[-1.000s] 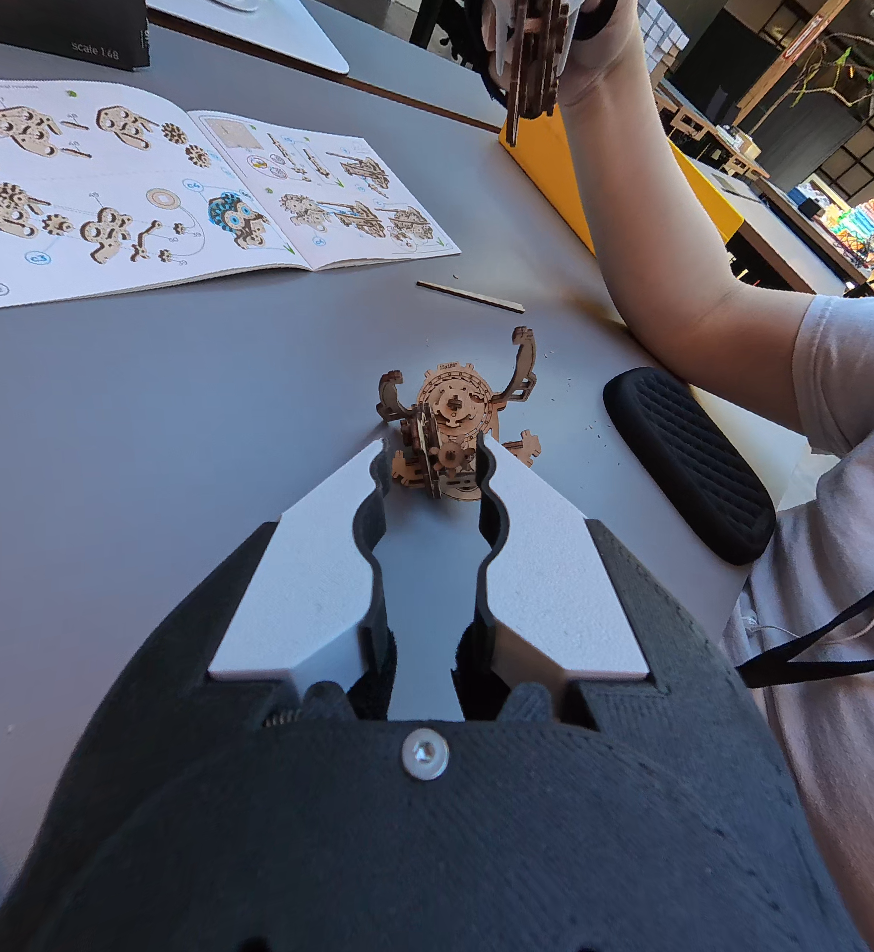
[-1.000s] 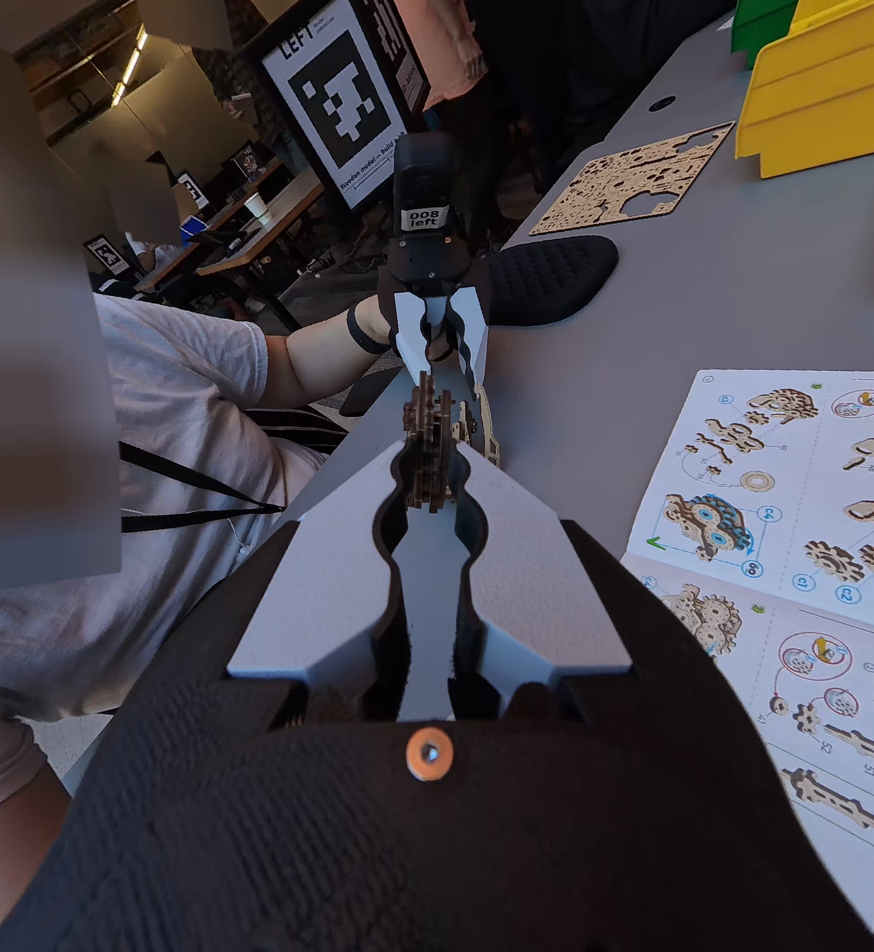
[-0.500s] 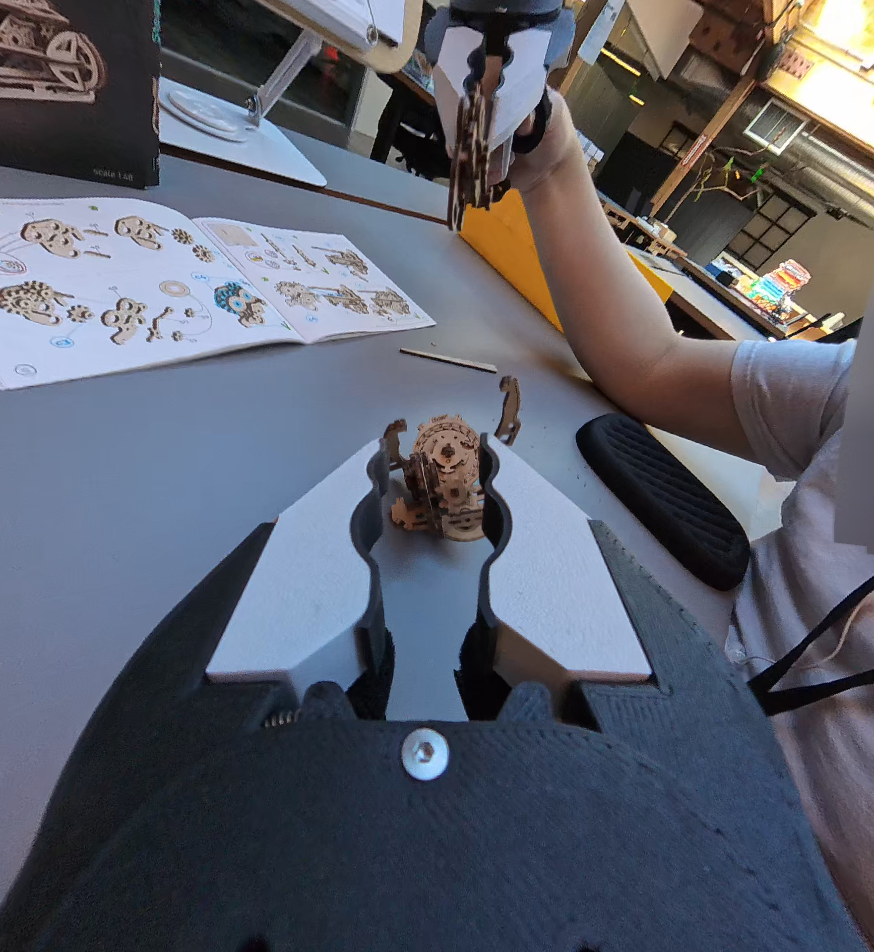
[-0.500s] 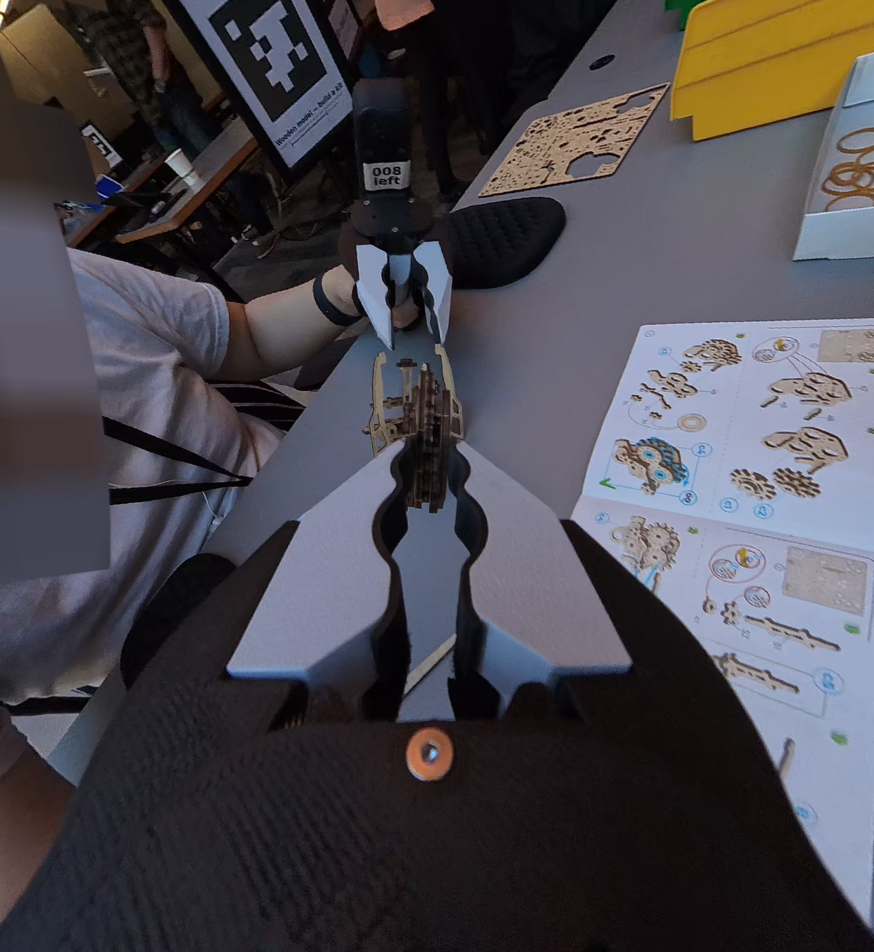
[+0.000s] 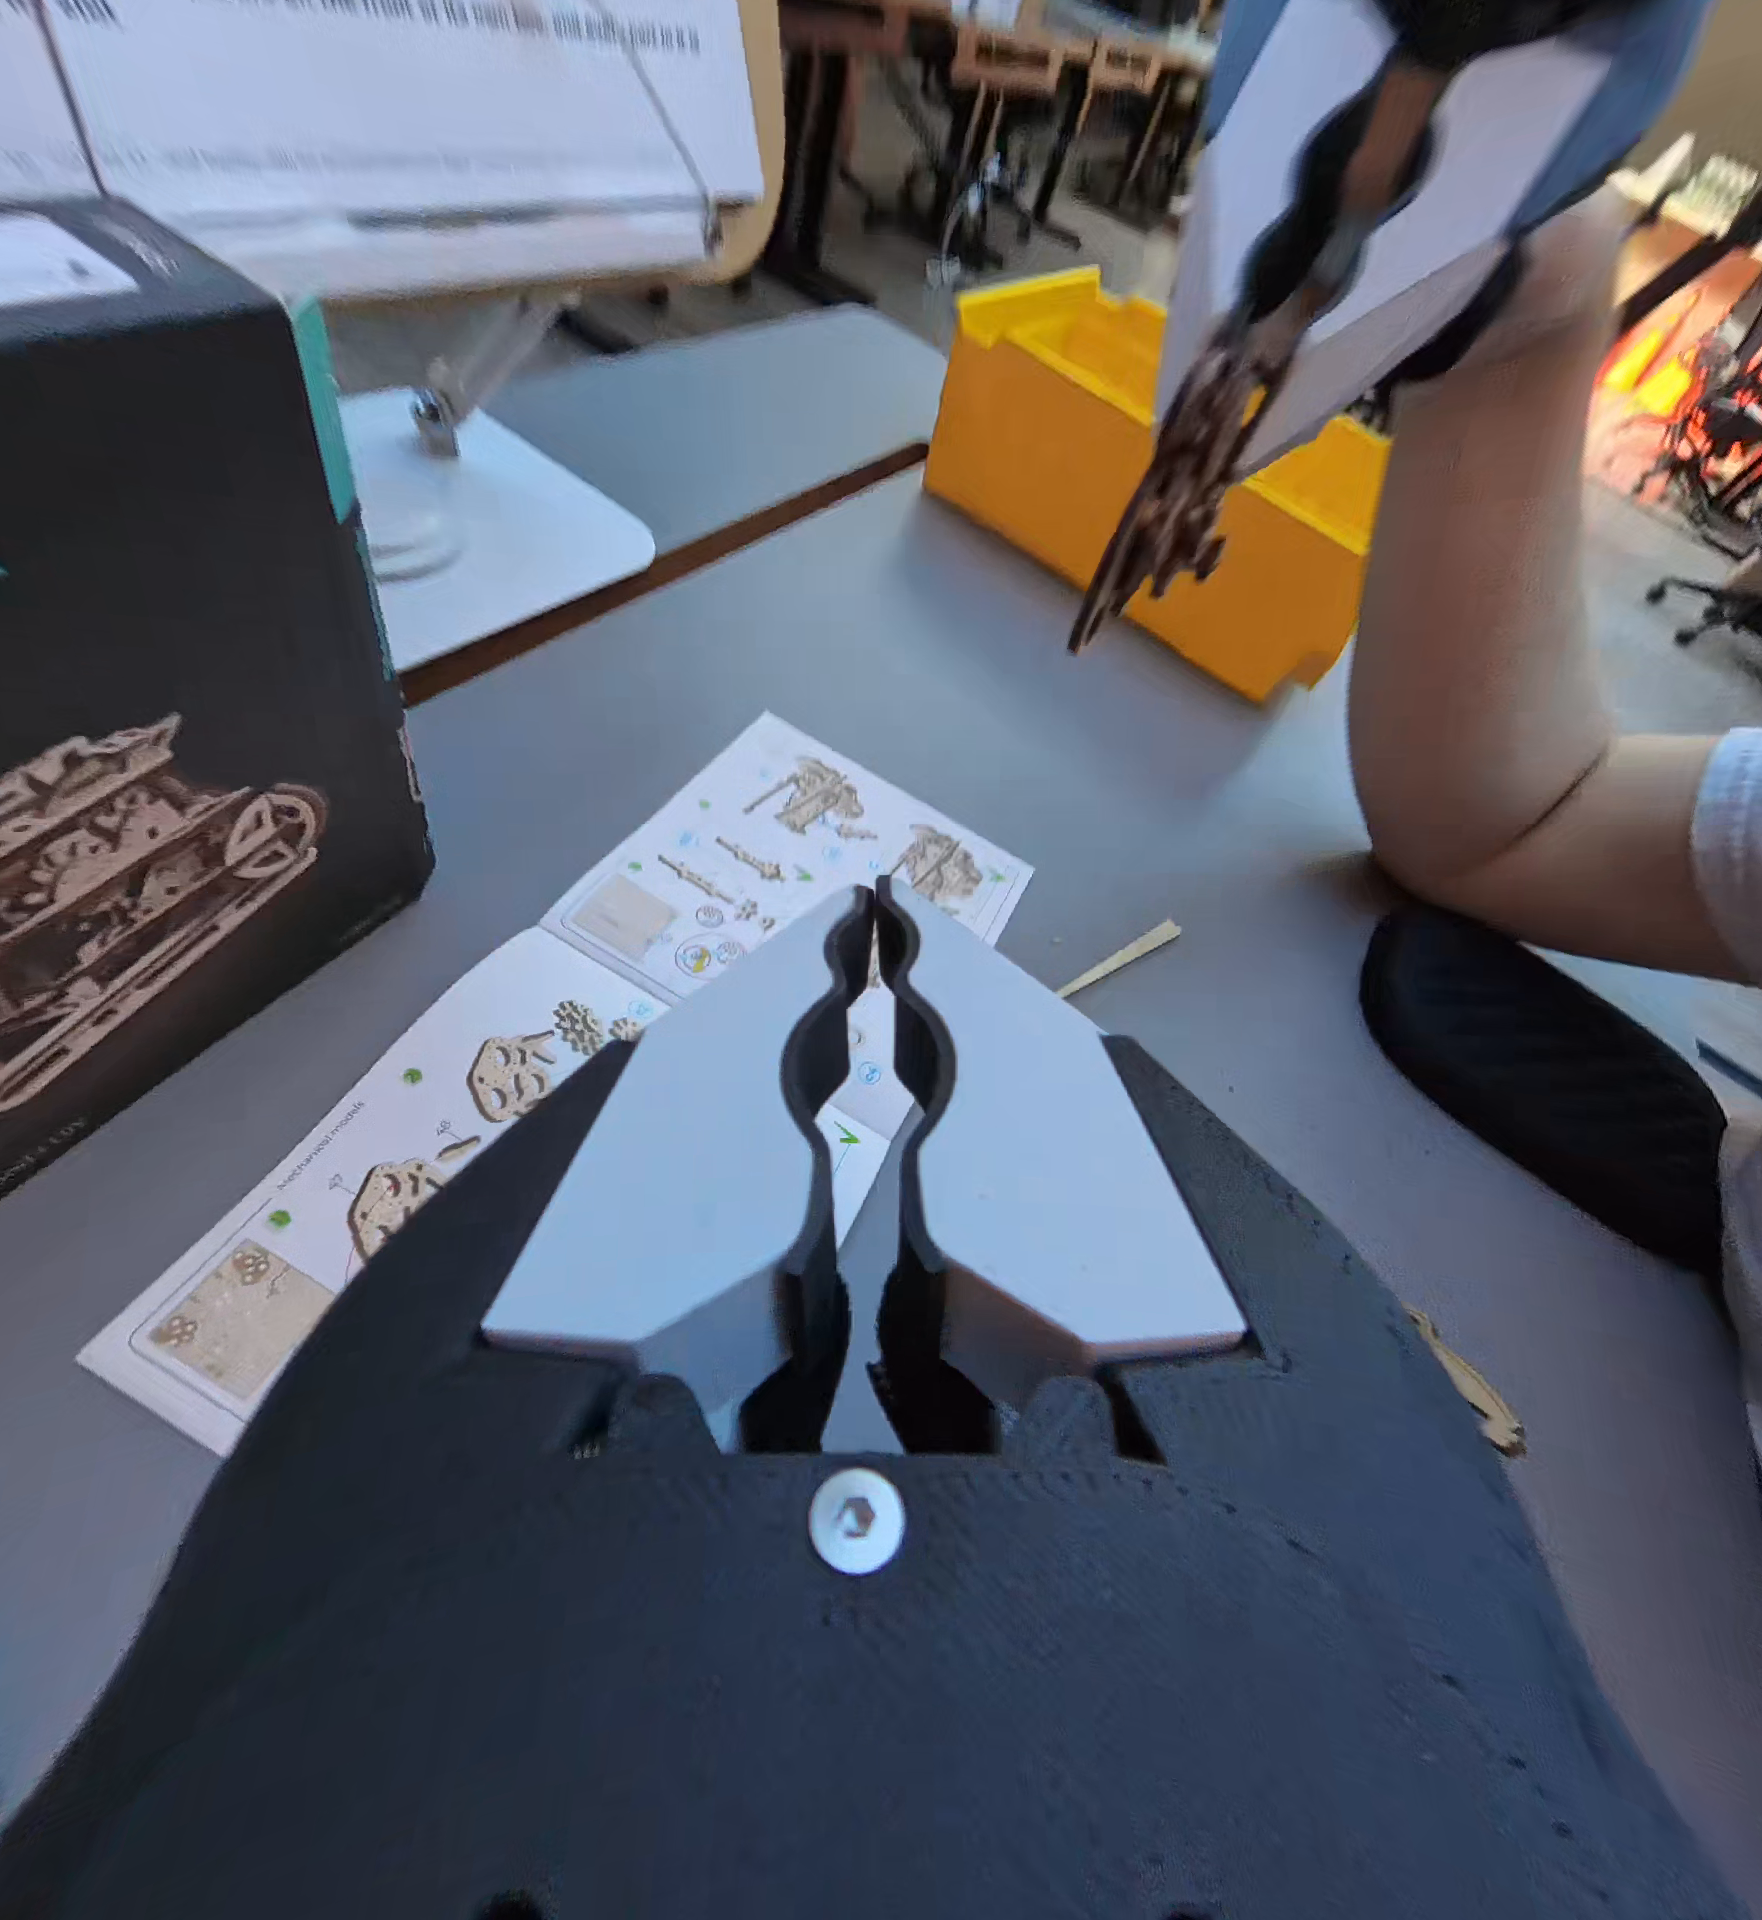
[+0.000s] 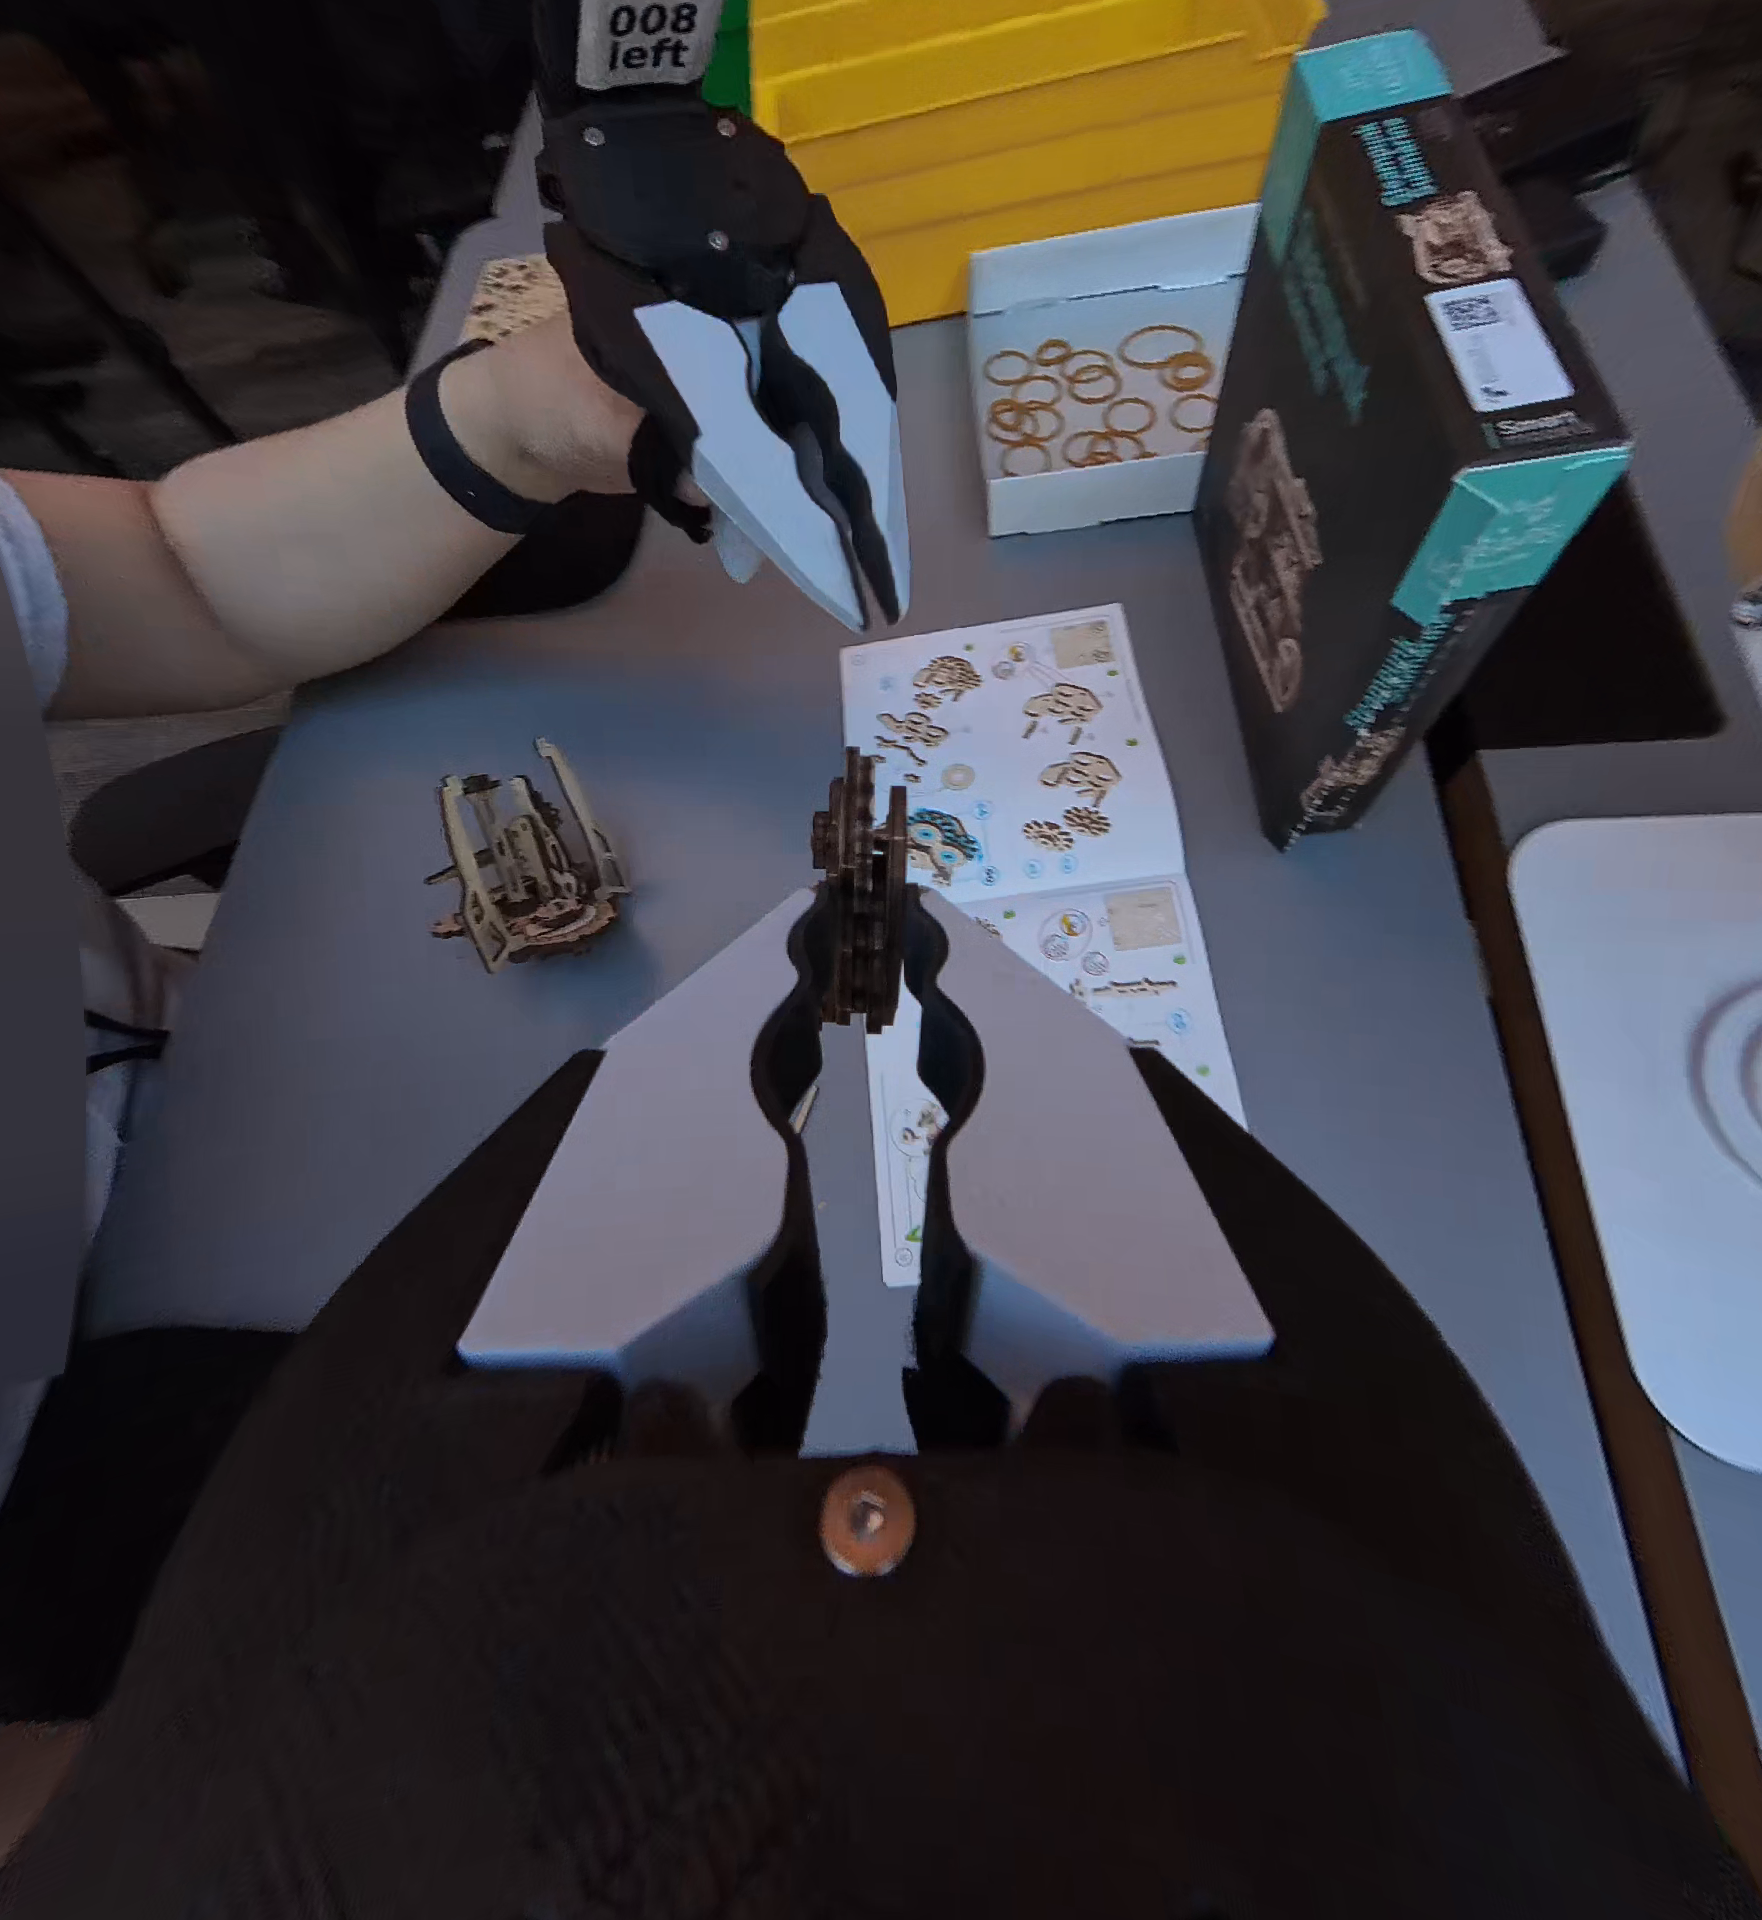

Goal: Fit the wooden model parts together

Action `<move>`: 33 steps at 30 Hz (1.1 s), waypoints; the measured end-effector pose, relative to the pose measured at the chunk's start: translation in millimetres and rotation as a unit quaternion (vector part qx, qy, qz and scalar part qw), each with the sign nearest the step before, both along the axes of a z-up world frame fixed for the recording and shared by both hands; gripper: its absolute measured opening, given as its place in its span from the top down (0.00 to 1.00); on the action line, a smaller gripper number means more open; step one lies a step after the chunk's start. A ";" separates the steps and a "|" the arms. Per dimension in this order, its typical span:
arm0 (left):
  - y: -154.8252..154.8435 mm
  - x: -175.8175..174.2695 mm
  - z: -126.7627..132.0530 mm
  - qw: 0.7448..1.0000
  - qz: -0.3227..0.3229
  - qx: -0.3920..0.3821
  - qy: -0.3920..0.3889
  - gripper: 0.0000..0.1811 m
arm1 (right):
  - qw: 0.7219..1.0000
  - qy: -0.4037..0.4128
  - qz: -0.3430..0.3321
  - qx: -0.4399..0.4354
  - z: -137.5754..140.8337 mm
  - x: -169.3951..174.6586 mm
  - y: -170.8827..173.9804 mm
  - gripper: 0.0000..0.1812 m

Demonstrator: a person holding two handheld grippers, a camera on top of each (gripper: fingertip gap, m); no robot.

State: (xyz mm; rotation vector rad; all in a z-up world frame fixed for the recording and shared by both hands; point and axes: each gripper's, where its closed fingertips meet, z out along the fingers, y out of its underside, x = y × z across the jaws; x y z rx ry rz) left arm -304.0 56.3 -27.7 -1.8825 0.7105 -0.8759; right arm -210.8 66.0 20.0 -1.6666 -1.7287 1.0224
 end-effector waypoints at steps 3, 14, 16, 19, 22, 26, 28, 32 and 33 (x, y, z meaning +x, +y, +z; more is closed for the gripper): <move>24.6 15.5 -36.8 0.993 -0.037 -0.073 0.080 1.00 | 0.998 -0.014 -0.050 0.043 4.8 12.1 4.5 0.94; 31.1 22.1 -111.9 0.947 -0.075 -0.074 0.302 1.00 | 0.989 -0.079 -0.079 0.095 -14.6 31.0 23.0 0.94; 27.2 21.5 -123.3 0.941 -0.088 -0.094 0.314 1.00 | 0.991 -0.083 -0.071 0.082 -20.8 27.4 24.9 0.94; 19.1 23.0 -135.6 0.936 -0.109 -0.123 0.313 1.00 | 0.992 -0.101 -0.055 0.050 -37.8 21.6 23.0 0.94; 11.4 20.7 -136.2 0.933 -0.122 -0.143 0.306 1.00 | 0.991 -0.134 -0.027 0.016 -60.3 17.9 15.1 0.94; 4.1 16.9 -136.2 0.927 -0.129 -0.157 0.314 1.00 | 0.987 -0.158 -0.010 -0.012 -76.6 15.7 11.2 0.94; 4.2 17.0 -136.2 0.926 -0.129 -0.152 0.321 1.00 | 0.987 -0.159 -0.010 -0.019 -78.9 15.7 12.0 0.94; 6.6 17.1 -134.9 0.928 -0.125 -0.143 0.321 1.00 | 0.988 -0.153 -0.002 -0.032 -77.9 17.8 9.8 0.94; 8.0 16.8 -135.1 0.929 -0.122 -0.143 0.320 1.00 | 0.988 -0.153 -0.004 -0.033 -78.0 18.6 10.5 0.94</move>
